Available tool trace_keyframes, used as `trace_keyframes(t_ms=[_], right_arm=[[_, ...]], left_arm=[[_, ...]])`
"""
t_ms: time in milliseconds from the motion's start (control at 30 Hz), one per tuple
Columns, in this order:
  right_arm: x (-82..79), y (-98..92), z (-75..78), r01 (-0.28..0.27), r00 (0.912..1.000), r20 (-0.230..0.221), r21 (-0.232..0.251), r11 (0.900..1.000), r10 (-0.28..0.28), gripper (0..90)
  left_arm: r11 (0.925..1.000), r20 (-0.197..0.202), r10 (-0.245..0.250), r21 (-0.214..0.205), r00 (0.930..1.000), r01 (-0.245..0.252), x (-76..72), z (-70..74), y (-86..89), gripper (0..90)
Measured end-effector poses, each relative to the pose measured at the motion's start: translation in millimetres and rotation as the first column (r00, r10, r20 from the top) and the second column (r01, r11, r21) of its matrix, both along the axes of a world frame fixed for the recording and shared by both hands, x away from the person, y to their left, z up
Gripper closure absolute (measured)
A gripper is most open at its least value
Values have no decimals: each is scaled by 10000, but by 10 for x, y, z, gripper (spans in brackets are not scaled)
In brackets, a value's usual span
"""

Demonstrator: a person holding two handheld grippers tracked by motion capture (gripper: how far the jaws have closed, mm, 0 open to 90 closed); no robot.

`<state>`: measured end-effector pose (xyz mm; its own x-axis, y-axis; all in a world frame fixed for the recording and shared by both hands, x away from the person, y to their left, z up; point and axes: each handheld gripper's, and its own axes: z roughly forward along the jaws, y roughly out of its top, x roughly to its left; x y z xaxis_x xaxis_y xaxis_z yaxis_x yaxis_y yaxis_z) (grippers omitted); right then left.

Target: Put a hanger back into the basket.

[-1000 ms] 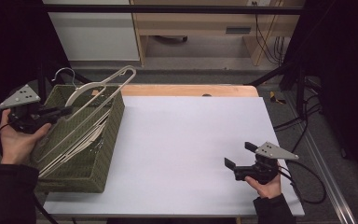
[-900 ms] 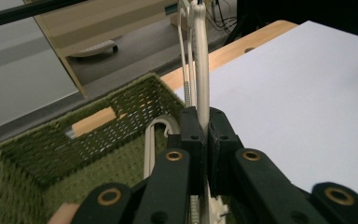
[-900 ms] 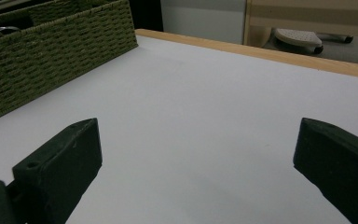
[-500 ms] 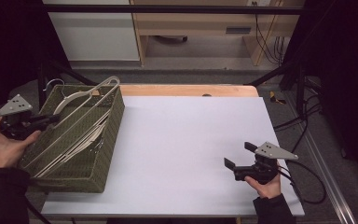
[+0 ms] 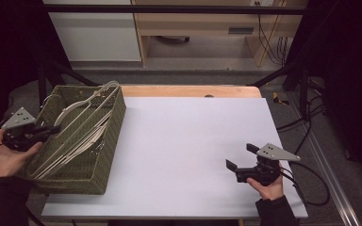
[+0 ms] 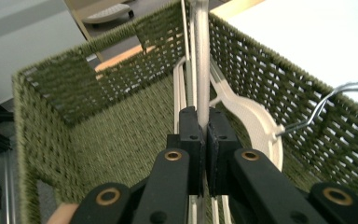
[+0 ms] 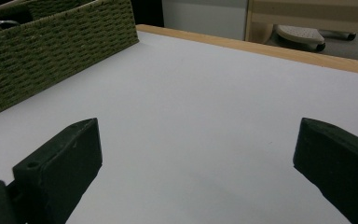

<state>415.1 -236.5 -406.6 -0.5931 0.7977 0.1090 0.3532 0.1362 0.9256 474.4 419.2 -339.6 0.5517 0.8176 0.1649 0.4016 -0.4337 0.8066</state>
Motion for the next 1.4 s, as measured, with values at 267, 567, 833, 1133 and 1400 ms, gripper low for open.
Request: trace_keyframes(t_ms=[267,567,833,1133,1400], right_arm=[[7,13,-16,-65,10000,-37,-83,9999,65,21],[9,19,-22,-39,10000,-30,-81,10000,38,23],[12,25,-32,-107,9999,-65,-136,9999,107,23],[11,23,-31,-135,9999,-23,-126,9998,135,24],[-2,9,-4,-111,9999,56,99,9999,111,24]], left_arm=[[9973,-340,182,716,9993,-158,-35,-73,24,868],[9953,-687,292,942,9972,-226,47,-326,-91,867],[9943,-1761,-25,1047,9844,213,69,-450,-150,808],[9992,-1070,-391,13,9935,395,-4,-244,-257,549],[9796,232,-360,-1968,9991,399,-157,-37,-428,407]])
